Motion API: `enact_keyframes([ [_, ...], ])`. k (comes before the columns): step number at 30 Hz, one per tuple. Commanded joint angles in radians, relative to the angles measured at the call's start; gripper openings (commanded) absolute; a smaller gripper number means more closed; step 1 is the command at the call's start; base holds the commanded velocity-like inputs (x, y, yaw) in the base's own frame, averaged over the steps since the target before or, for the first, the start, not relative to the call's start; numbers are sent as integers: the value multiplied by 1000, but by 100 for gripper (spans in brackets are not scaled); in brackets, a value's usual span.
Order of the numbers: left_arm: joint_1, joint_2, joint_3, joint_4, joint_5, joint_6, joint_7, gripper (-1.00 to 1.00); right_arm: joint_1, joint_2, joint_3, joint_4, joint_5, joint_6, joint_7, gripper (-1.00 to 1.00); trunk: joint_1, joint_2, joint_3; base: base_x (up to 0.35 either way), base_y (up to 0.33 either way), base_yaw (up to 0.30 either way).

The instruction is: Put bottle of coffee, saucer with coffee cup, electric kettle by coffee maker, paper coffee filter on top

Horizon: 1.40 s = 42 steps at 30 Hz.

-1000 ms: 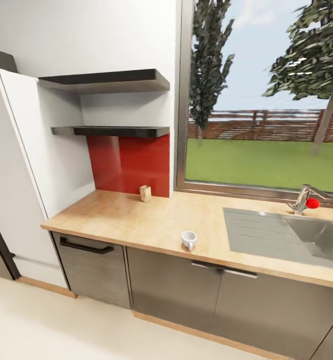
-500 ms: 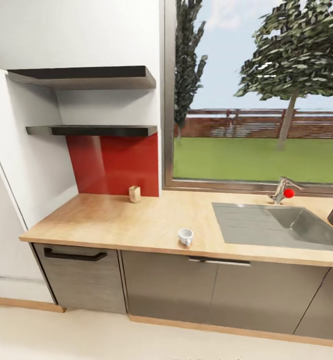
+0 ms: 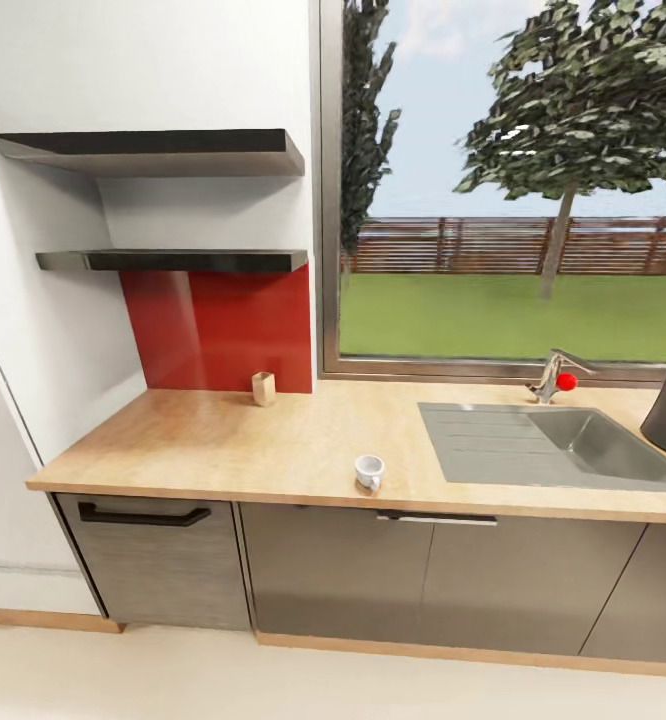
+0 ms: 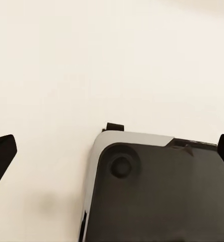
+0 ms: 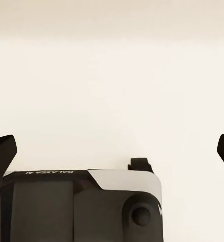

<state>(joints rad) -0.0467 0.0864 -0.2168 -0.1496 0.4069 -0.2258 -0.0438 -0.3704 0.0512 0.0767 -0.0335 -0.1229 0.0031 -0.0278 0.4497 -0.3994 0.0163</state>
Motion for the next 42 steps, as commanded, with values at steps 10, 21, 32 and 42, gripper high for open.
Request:
enact_keyframes([
  [10, 5, 0, -12, 8, 2, -1, -5, 100, -1, 38, 8, -244, -10, -300, -6, 100, 0, -1, 0, 0, 0, 0],
  [21, 5, 1, -10, 8, 1, -3, -5, 100, -1, 74, 5, -873, -14, -296, -68, 100, 0, -1, 0, 0, 0, 0],
  [32, 5, -2, -20, 8, 0, 2, -7, 100, -72, 68, -1, -1111, -12, 206, -156, 100, 0, -1, 0, 0, 0, 0],
  [42, 4, 1, -21, 12, -1, 9, -7, 100, -170, 60, -8, -1179, -10, 555, -171, 100, 0, -1, 0, 0, 0, 0],
])
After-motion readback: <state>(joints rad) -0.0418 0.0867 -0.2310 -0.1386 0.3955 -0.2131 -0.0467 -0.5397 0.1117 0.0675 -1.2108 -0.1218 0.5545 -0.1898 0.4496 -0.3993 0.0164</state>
